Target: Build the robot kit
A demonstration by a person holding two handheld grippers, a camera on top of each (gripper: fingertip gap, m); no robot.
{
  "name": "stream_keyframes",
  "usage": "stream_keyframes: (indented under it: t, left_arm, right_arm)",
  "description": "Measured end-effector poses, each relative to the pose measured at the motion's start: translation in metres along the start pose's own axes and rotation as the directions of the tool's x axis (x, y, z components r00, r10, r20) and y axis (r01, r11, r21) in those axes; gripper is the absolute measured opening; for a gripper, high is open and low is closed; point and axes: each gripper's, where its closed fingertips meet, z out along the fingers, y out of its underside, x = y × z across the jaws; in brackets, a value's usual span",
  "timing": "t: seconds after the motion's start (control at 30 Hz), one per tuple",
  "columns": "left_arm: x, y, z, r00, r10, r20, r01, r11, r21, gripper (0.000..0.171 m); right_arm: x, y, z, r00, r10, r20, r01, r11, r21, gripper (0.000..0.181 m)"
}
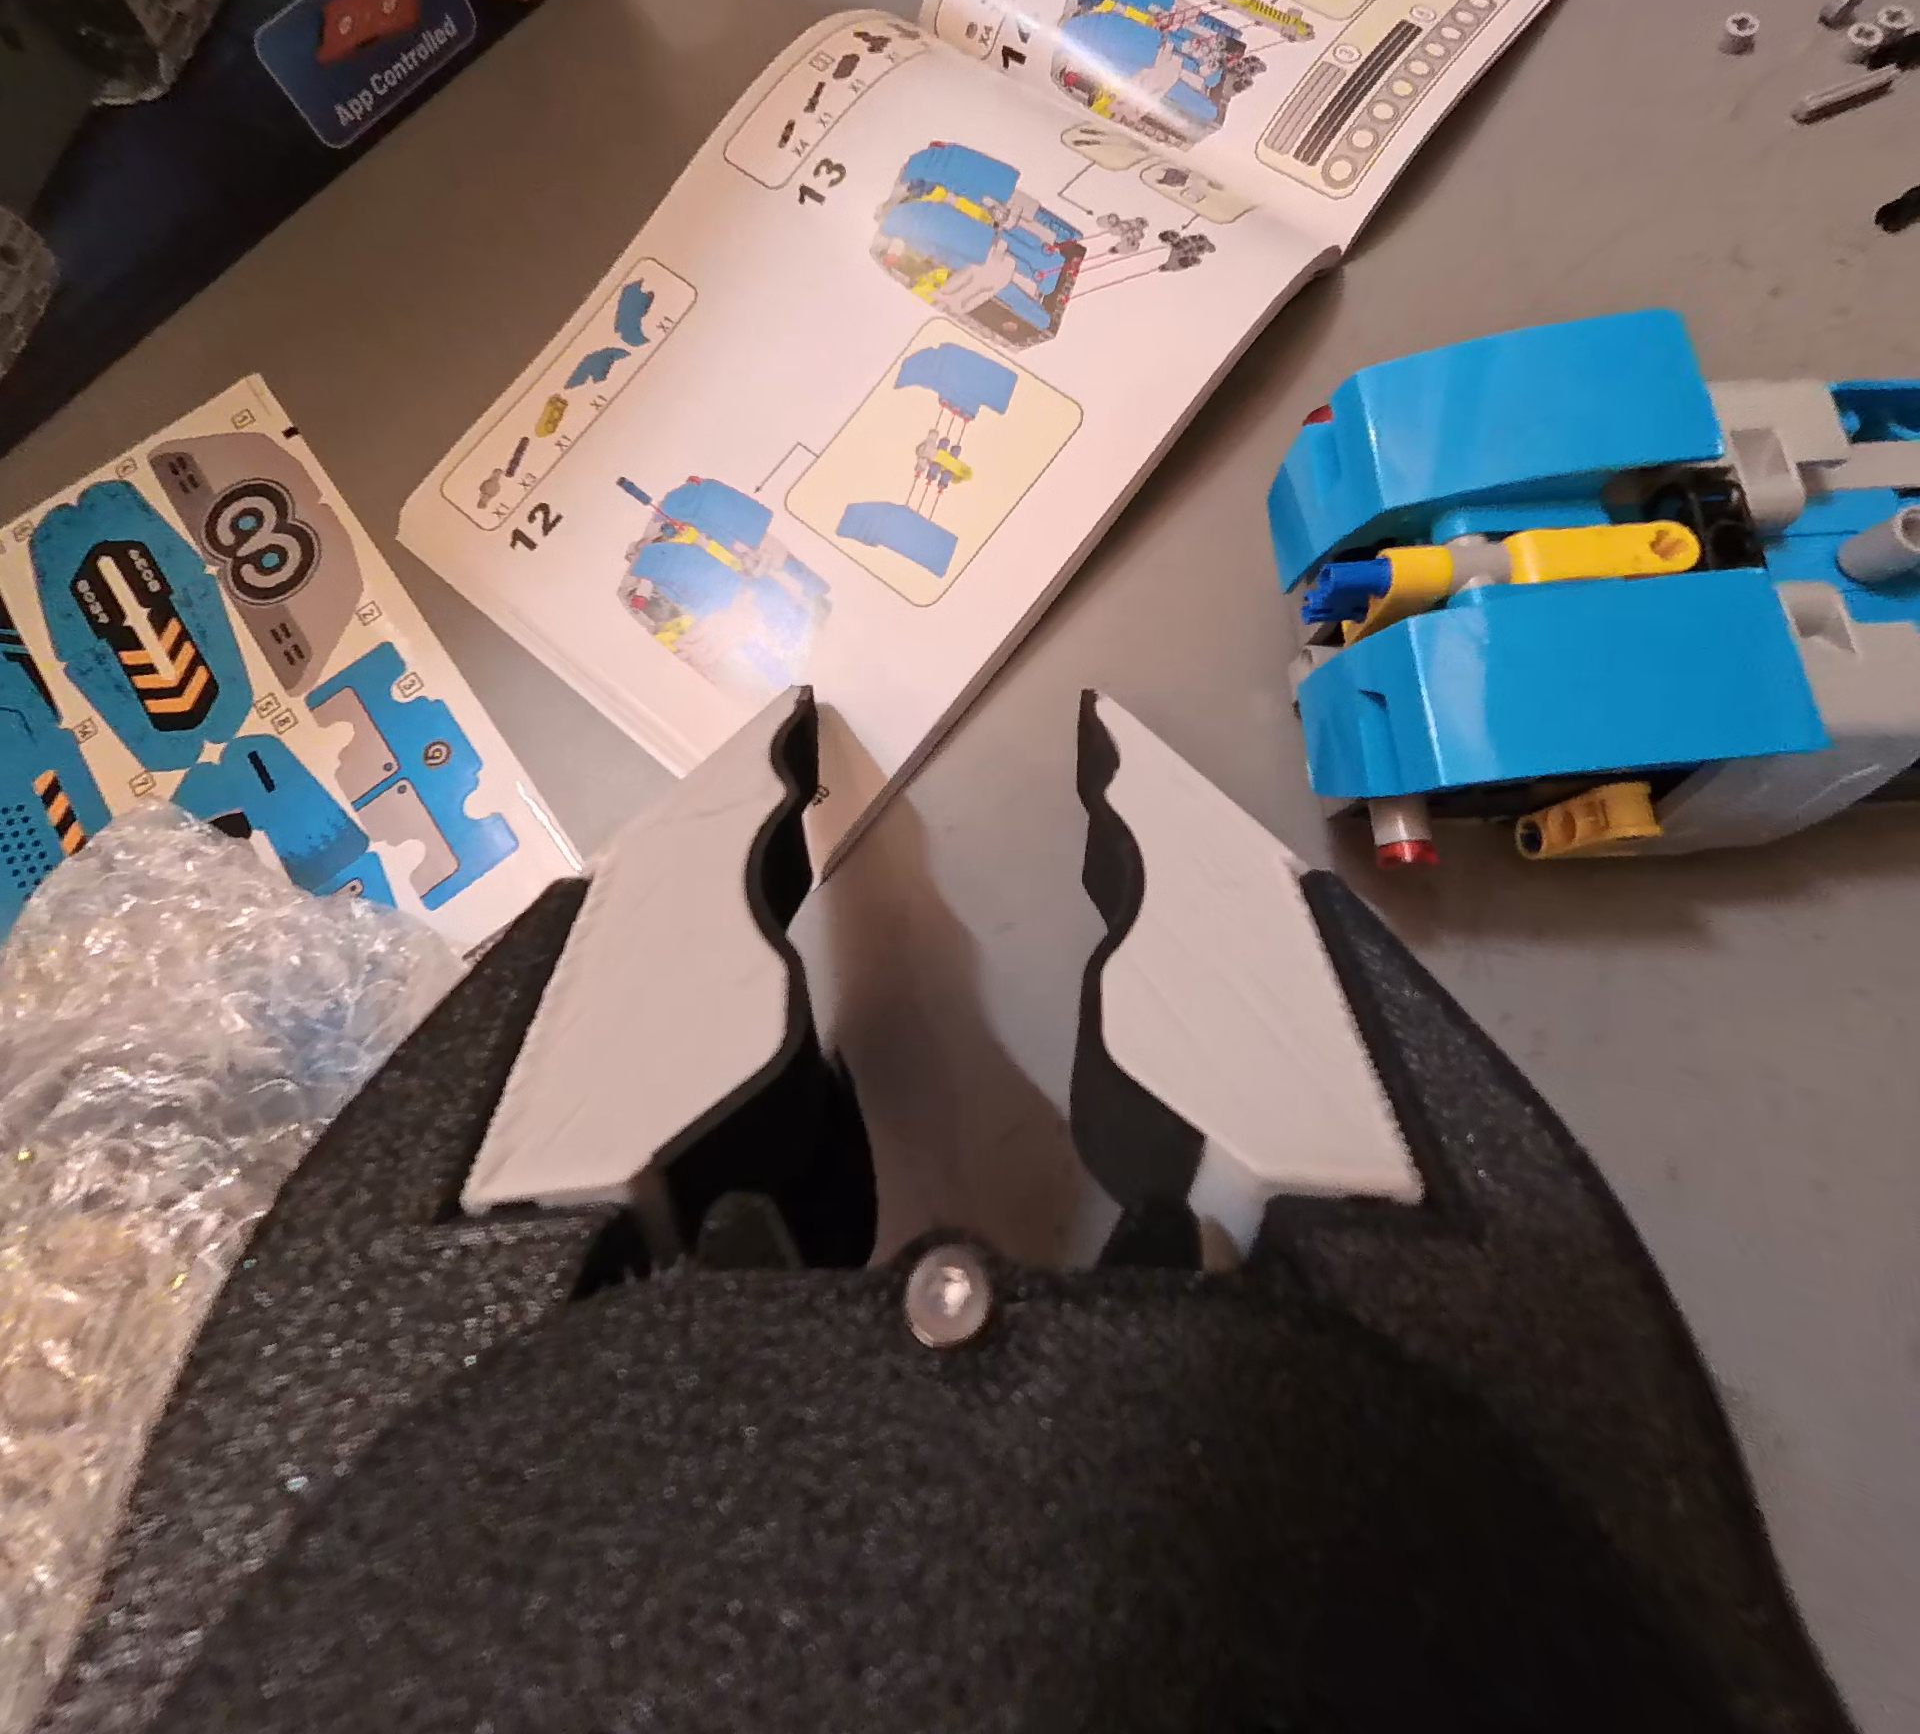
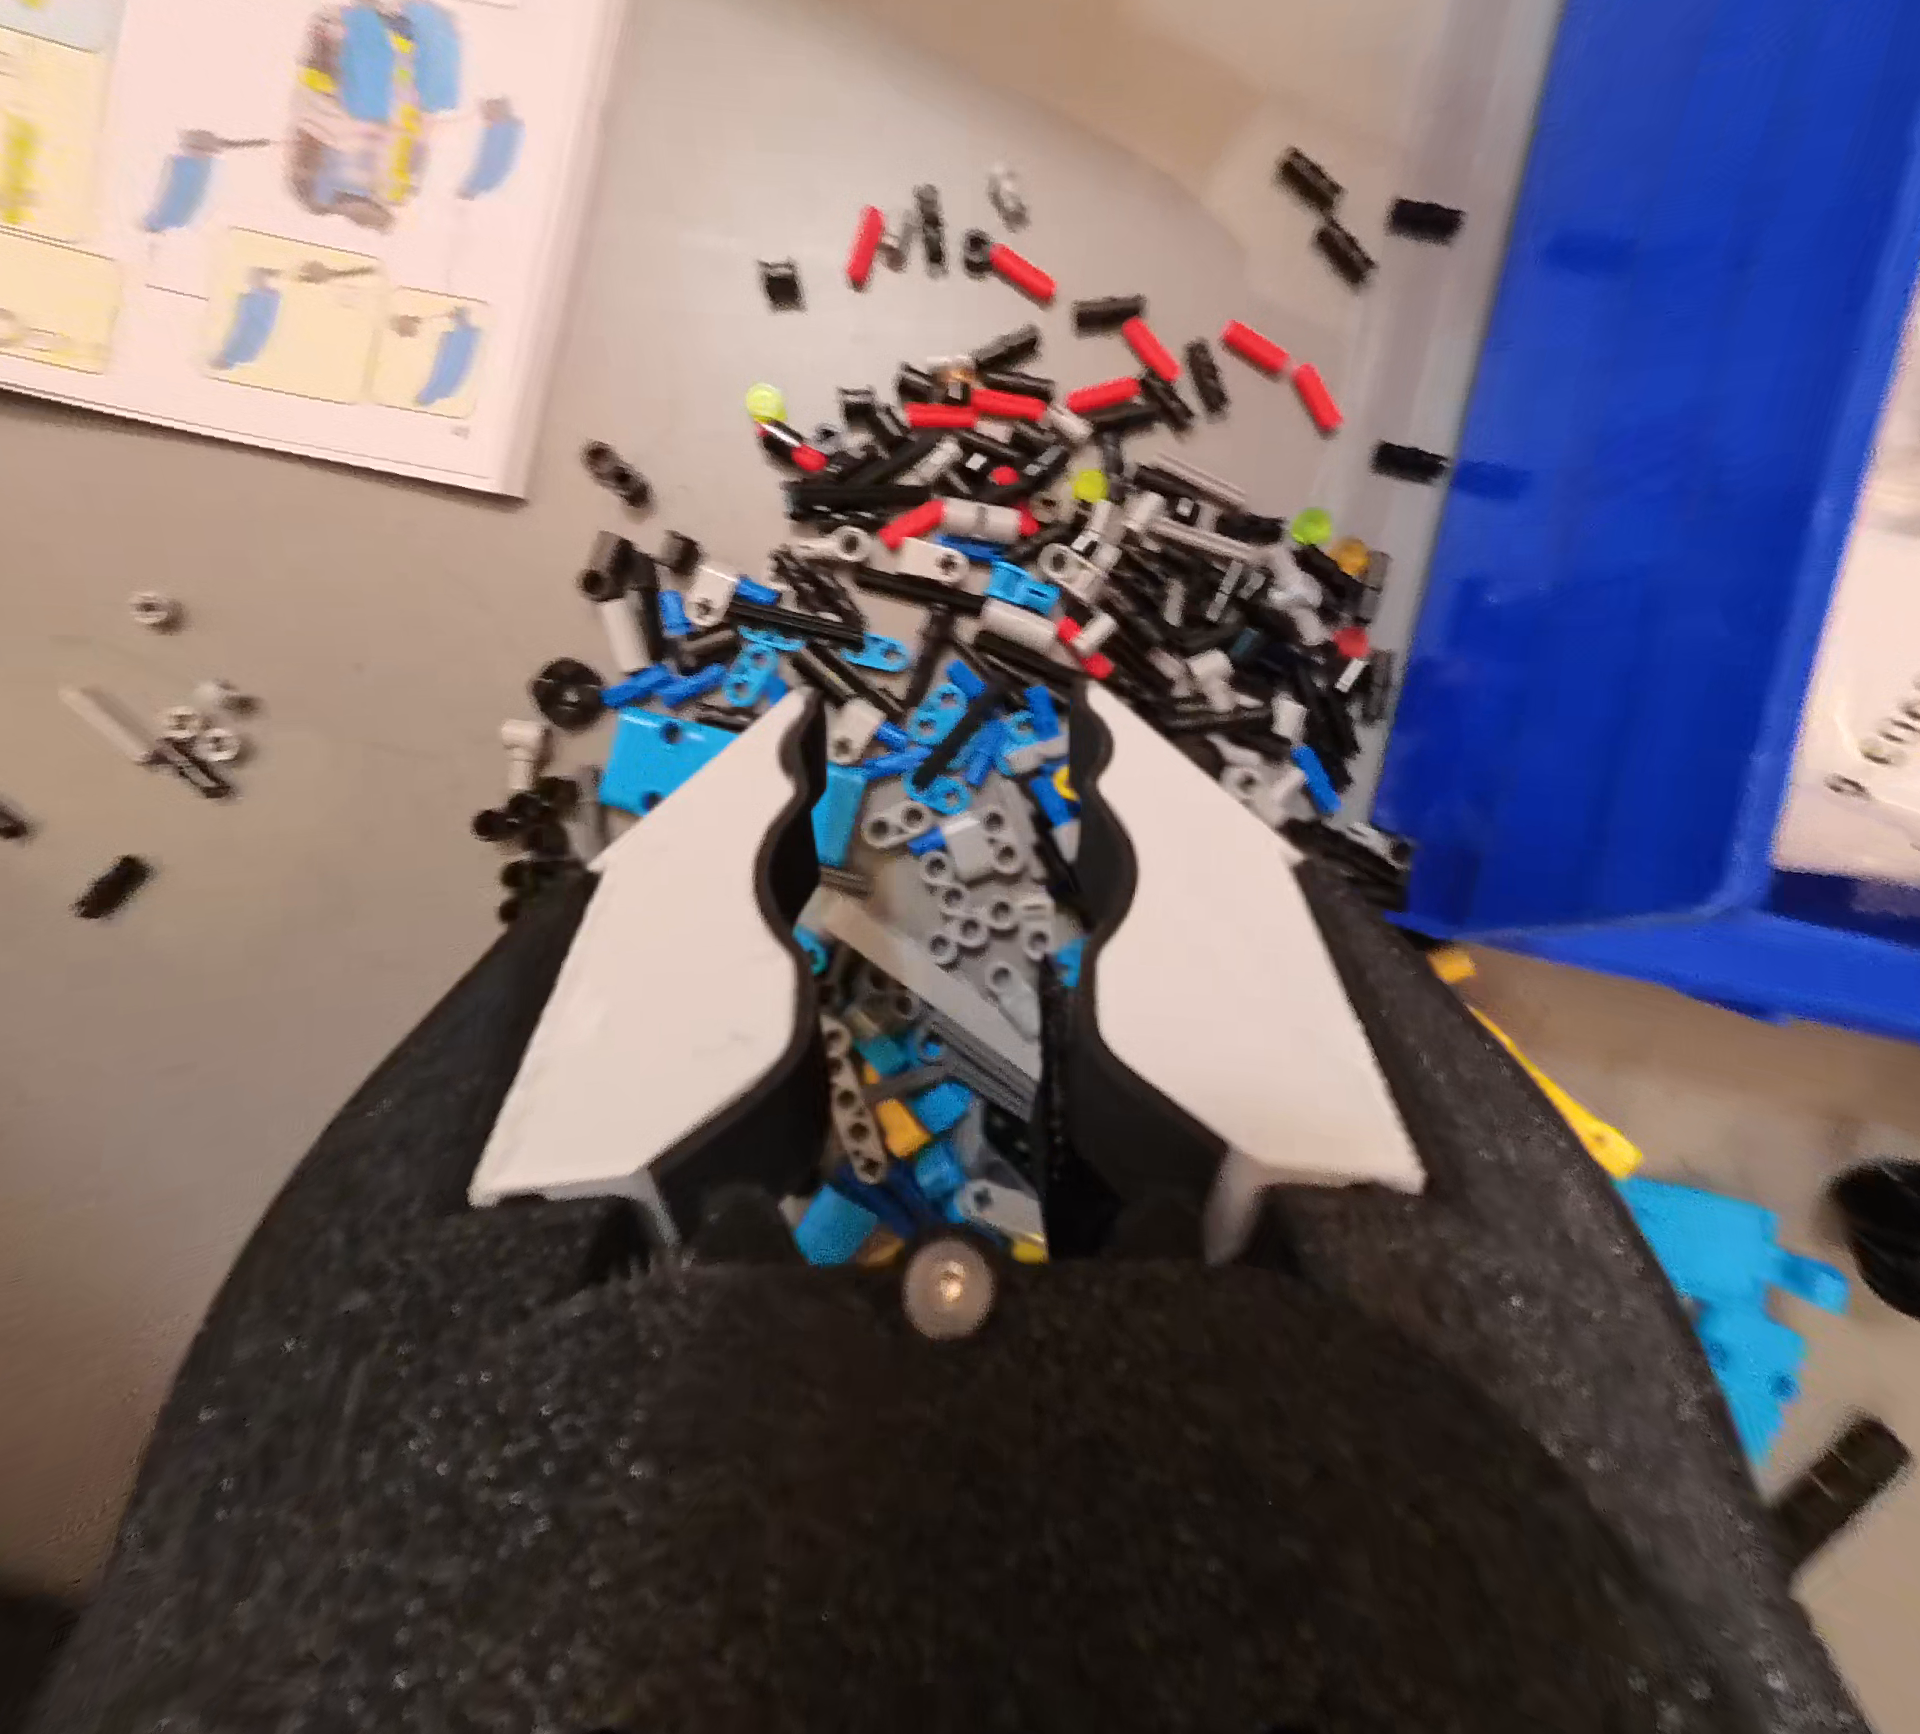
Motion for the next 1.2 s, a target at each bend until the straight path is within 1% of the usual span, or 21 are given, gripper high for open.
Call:
stream_keyframes:
  t: [0.07,0.13,0.2,0.23,0.37,0.5,0.63,0.77,0.93,1.03,1.13,1.17,1.2]
  left_arm:
    - [0.0,0.001,0.001,1.0,-0.008,-0.008,0.008,1.0,-0.01,0.05]
    - [0.0,0.002,0.001,1.0,-0.014,-0.014,0.014,1.0,-0.014,0.05]
    - [0.0,0.002,0.002,0.999,-0.026,-0.019,0.026,1.0,-0.014,0.05]
    - [0.0,0.002,0.002,0.999,-0.033,-0.024,0.033,0.999,-0.017,0.05]
    - [-0.001,0.001,0.002,0.998,-0.058,-0.038,0.057,0.998,-0.015,0.05]
    - [0.0,0.001,0.001,0.995,-0.083,-0.062,0.083,0.997,-0.01,0.05]
    - [-0.001,0.0,0.001,0.99,-0.117,-0.081,0.116,0.993,-0.007,0.05]
    - [-0.001,0.0,0.001,0.991,-0.109,-0.077,0.109,0.994,-0.008,0.05]
    - [0.0,0.002,0.003,0.997,-0.062,-0.046,0.061,0.998,-0.021,0.05]
    - [0.0,0.002,0.003,0.997,-0.062,-0.046,0.061,0.998,-0.022,0.05]
    - [0.0,0.002,0.003,0.997,-0.059,-0.044,0.058,0.998,-0.022,0.05]
    - [0.001,0.003,0.003,0.998,-0.05,-0.036,0.05,0.999,-0.023,0.05]
    - [0.001,0.003,0.003,0.999,-0.036,-0.024,0.035,0.999,-0.025,0.051]
  right_arm:
    - [0.013,0.003,-0.003,0.998,0.013,-0.058,-0.014,1.0,-0.01,0.046]
    - [0.019,0.004,-0.006,0.997,0.024,-0.071,-0.025,1.0,-0.008,0.039]
    - [0.029,0.007,-0.008,0.994,0.041,-0.102,-0.042,0.999,-0.01,0.036]
    - [0.032,0.008,-0.008,0.993,0.053,-0.106,-0.054,0.998,-0.009,0.031]
    - [0.033,0.011,-0.002,0.992,0.094,-0.086,-0.096,0.995,-0.025,0.03]
    - [0.033,0.018,0.007,0.991,0.09,-0.103,-0.097,0.993,-0.072,0.019]
    - [0.035,0.019,0.01,0.989,0.08,-0.124,-0.091,0.993,-0.081,0.014]
    - [0.036,0.015,0.006,0.988,0.081,-0.131,-0.089,0.995,-0.053,0.015]
    - [0.043,0.016,0.002,0.982,0.098,-0.16,-0.107,0.993,-0.048,0.015]
    - [0.041,0.017,0.003,0.984,0.11,-0.142,-0.119,0.992,-0.05,0.015]
    - [0.034,0.012,0.003,0.988,0.09,-0.125,-0.095,0.995,-0.035,0.016]
    - [0.03,0.01,0.002,0.991,0.079,-0.112,-0.083,0.996,-0.026,0.017]
    - [0.026,0.007,0.002,0.993,0.069,-0.093,-0.071,0.997,-0.014,0.022]
